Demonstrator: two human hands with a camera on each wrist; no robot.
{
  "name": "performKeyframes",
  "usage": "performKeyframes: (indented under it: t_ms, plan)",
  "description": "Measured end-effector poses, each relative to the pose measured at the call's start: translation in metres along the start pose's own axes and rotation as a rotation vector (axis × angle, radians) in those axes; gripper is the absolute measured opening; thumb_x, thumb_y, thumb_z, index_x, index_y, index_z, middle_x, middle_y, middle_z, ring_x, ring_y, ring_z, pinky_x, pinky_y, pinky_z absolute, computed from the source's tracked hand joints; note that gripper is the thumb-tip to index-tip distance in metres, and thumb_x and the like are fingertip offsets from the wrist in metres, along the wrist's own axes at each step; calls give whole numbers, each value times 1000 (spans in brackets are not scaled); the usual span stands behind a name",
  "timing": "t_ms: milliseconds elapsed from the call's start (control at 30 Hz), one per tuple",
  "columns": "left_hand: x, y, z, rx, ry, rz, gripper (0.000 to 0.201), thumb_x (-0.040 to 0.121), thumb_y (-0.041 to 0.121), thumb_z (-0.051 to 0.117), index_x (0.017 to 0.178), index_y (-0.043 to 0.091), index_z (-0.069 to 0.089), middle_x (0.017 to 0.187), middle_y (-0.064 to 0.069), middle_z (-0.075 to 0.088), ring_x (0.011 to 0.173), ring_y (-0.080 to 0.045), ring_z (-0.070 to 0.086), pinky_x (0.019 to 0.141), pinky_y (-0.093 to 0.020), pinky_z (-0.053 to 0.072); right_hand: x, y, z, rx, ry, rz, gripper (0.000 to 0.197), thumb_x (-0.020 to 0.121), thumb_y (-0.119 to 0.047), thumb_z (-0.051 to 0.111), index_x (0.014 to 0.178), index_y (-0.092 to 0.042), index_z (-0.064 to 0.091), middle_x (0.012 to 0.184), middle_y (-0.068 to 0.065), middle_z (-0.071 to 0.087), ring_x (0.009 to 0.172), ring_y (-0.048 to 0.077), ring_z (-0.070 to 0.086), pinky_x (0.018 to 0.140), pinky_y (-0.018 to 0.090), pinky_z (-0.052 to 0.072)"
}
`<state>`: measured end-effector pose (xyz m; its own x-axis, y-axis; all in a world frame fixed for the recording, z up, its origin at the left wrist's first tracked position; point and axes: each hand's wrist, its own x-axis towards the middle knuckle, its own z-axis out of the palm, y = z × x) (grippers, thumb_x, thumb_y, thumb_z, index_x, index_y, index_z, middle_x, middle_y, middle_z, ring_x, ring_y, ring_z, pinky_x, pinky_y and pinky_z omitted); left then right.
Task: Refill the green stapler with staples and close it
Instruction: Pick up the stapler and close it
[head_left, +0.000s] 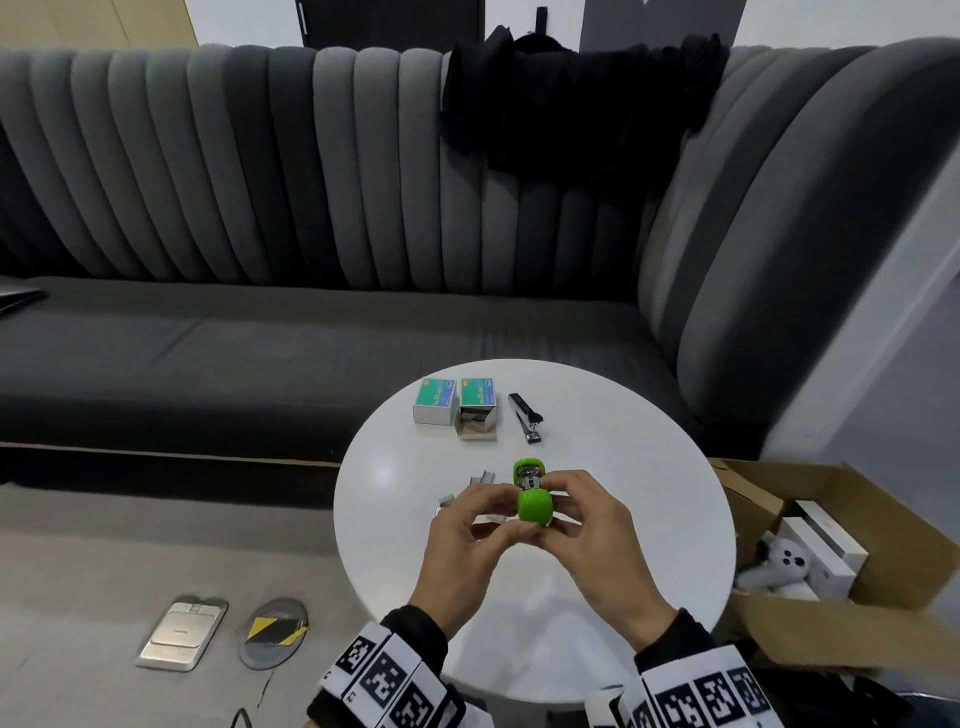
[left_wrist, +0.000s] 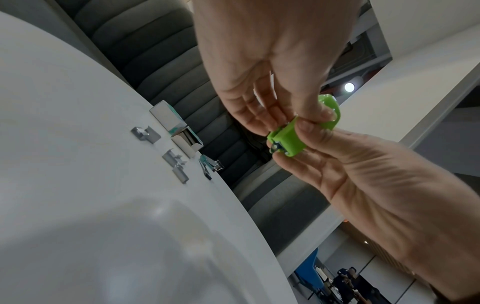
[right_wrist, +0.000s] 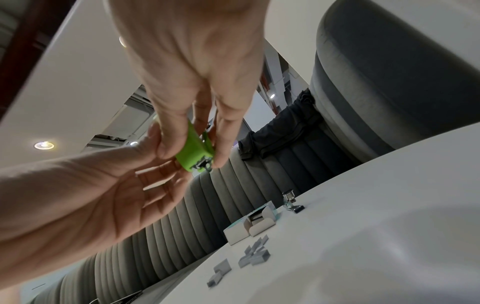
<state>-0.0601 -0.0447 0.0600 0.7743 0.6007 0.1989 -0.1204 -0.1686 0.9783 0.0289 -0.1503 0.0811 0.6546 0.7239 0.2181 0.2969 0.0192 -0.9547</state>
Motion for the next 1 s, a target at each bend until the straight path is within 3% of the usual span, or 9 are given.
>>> performKeyframes:
  t_ms: [167, 267, 367, 567, 667, 733, 800, 900, 1000]
  plan:
    - [0, 3, -1, 35, -7, 5, 23, 65, 36, 67, 87, 28, 67, 90, 5, 67, 88, -3, 62, 82, -28, 54, 2, -1, 1, -34, 9, -18, 37, 70, -2, 76, 82, -32, 57, 97, -1, 61, 85, 5, 65, 74, 11, 52]
    - [0, 6, -2, 35, -12, 6, 16, 73, 19, 69, 87, 26, 67, 91, 4, 65, 86, 0, 61, 79, -21, 53, 3, -1, 2, -64, 17, -20, 37, 69, -5, 78, 82, -34, 57, 96, -2, 62, 86, 7, 66, 79, 15, 53]
    - [0, 7, -4, 47, -9, 22, 21, 79, 6, 66, 87, 25, 65, 92, 3, 64, 85, 2, 59, 74, -13, 49, 5, -1, 4, -86, 22, -22, 36, 69, -8, 78, 82, -33, 57, 97, -2, 62, 87, 8, 66, 85, 22, 54]
    - [4, 7, -7, 78, -18, 22, 22, 82, 8, 64, 89, 29, 63, 95, 6, 64, 89, 3, 59, 78, -16, 50, 8, -5, 6, -145, 23, -39, 35, 69, -13, 78, 82, -36, 55, 97, -2, 61, 88, 7, 64, 86, 22, 53]
    - [5, 5, -6, 108, -63, 7, 15, 86, 17, 61, 96, 29, 61, 101, 6, 64, 95, 1, 58, 84, -24, 52, 7, -3, 7, -208, 48, -48, 29, 73, -16, 76, 84, -34, 56, 98, -3, 60, 87, 9, 64, 85, 22, 53]
    - [3, 4, 0, 72, -102, -23, 20, 83, 34, 60, 102, 28, 60, 107, 3, 63, 99, -3, 59, 87, -32, 54, 6, -2, 8, -309, 99, -61, 22, 78, -15, 71, 96, -23, 61, 100, -1, 57, 88, 11, 63, 85, 26, 54]
    - [1, 2, 6, -1, -102, -69, 33, 77, 41, 59, 106, 24, 59, 108, -1, 63, 99, -10, 60, 88, -36, 54, 4, -2, 10, -410, 117, -75, 32, 82, -12, 66, 113, -17, 60, 106, 0, 56, 93, 13, 60, 87, 31, 53]
    - [3, 2, 7, -147, -72, -132, 25, 87, 26, 56, 110, 17, 61, 106, -10, 67, 96, -17, 63, 81, -27, 55, -2, -7, 10, -451, 32, -83, 52, 84, -12, 62, 131, -25, 45, 115, -5, 53, 99, 7, 58, 91, 24, 51]
    - [7, 4, 0, -274, -98, -213, 22, 94, 16, 45, 111, 14, 59, 110, -12, 65, 99, -19, 63, 80, -25, 55, -3, -12, 3, -241, 32, 37, 52, 84, -13, 64, 126, -34, 41, 104, -21, 56, 90, -5, 62, 76, 10, 51]
